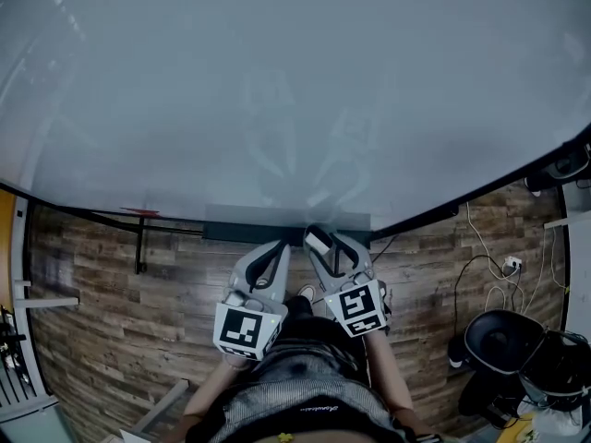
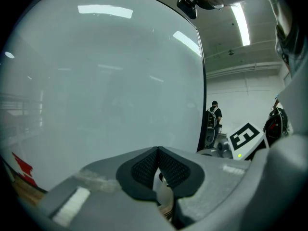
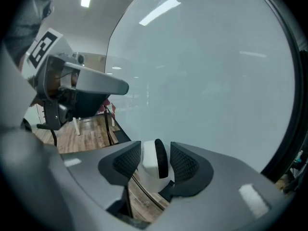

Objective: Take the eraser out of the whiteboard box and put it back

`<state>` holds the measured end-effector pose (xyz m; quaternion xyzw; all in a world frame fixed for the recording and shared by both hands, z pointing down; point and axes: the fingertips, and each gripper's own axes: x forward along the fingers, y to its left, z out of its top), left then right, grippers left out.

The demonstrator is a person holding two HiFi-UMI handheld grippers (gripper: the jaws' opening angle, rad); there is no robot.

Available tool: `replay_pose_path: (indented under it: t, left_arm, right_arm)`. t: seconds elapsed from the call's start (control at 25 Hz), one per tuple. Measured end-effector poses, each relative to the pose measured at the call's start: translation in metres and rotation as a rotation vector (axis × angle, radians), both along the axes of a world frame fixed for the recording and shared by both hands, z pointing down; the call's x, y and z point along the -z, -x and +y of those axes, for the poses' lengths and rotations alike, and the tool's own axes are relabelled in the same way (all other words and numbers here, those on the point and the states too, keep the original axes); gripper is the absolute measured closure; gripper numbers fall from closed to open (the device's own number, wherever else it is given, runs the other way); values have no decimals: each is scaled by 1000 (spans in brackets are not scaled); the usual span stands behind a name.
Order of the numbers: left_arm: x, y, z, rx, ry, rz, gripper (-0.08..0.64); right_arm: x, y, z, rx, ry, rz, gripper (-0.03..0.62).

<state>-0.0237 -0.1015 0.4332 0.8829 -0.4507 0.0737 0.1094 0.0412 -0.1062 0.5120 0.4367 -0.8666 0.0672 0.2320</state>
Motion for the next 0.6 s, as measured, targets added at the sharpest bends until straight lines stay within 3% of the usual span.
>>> replay_pose_path:
  t: [0.16, 0.32, 0.6]
  left_arm:
    - [1, 8, 3, 27, 12, 12, 560]
    - [1, 12, 4, 17, -20, -24, 560]
    - [1, 9, 1, 17, -12, -16, 560]
  right_arm:
    - [-6, 0, -4, -9, 37, -42, 391]
    - [-14, 2, -4, 7, 75, -37, 388]
    - [-23, -10, -13, -59, 95, -59, 397]
